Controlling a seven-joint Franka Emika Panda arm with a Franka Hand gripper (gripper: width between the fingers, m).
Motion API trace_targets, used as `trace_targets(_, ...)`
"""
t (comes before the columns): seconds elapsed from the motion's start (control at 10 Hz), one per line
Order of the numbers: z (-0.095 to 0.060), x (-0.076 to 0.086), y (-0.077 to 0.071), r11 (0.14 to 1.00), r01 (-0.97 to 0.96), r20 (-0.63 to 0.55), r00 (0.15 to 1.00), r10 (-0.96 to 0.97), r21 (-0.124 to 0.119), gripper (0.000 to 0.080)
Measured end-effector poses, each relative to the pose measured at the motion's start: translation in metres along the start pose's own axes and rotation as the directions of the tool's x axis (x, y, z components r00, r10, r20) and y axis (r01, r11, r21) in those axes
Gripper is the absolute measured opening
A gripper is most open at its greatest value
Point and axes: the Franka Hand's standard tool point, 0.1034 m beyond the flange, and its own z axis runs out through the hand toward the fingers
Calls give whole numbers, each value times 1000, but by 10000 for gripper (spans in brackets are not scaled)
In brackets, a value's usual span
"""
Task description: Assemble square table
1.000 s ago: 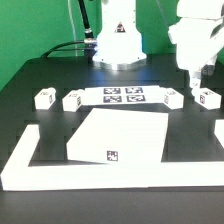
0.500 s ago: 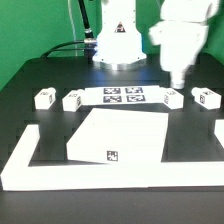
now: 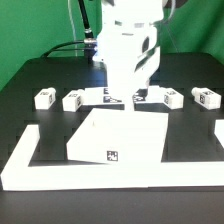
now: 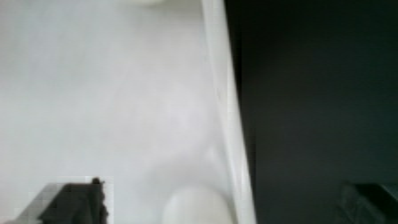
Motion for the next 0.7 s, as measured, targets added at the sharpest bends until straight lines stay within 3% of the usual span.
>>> trace_targets(0.1,11,-3,4,999,35,-9,999,-35,-9,649)
trace_targets(0.2,17,-4,7,998,47,-25,999,-48,-35,649)
trace_targets(0.3,21,2,0,995,54,-56,997,-59,-81,649)
trace_targets(0.4,22,-1,-1,997,53,-44,997,-55,-59,649)
trace_targets(0.5,22,-1,0,997,52,-45,997,-55,-60,649)
trace_targets(0.7,22,-1,-1,997,52,-44,998,-55,-58,418)
